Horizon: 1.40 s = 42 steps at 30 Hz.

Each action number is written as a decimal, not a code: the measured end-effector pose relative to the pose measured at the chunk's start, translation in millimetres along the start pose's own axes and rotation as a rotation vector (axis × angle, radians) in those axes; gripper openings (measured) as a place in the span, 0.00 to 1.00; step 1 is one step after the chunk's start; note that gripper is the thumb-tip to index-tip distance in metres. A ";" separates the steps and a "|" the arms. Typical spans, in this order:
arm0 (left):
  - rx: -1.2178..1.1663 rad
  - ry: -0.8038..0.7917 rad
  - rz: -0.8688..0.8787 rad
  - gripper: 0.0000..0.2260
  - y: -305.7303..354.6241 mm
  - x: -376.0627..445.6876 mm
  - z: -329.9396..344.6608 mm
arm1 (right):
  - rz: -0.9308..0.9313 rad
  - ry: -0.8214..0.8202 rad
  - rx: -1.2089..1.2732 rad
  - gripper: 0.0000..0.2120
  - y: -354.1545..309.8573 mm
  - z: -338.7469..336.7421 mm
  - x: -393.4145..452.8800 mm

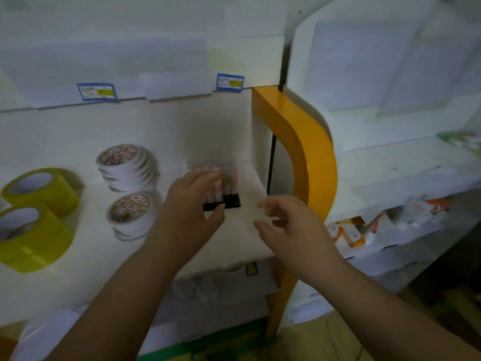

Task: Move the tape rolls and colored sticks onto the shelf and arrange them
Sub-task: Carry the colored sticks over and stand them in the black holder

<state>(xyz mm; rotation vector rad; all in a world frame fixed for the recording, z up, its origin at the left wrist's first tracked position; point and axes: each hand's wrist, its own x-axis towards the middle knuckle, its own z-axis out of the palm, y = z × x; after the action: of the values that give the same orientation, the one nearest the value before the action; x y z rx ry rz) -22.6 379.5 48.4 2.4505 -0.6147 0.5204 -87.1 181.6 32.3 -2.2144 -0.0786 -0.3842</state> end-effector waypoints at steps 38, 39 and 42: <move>-0.179 -0.176 0.219 0.26 397.5 101.6 230.1 | 0.193 0.288 -0.447 0.16 227.9 -406.2 -101.0; -0.184 -0.179 0.222 0.26 398.9 111.5 238.6 | 0.192 0.287 -0.463 0.16 233.3 -411.3 -90.2; -0.181 -0.173 0.217 0.27 399.6 144.8 260.9 | 0.185 0.289 -0.493 0.17 249.4 -423.3 -55.7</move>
<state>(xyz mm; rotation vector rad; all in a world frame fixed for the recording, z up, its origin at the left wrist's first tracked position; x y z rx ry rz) -54.6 -117.0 83.7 2.2849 -0.9634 0.3206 -197.3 -298.9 72.1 -2.5906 0.4149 -0.6715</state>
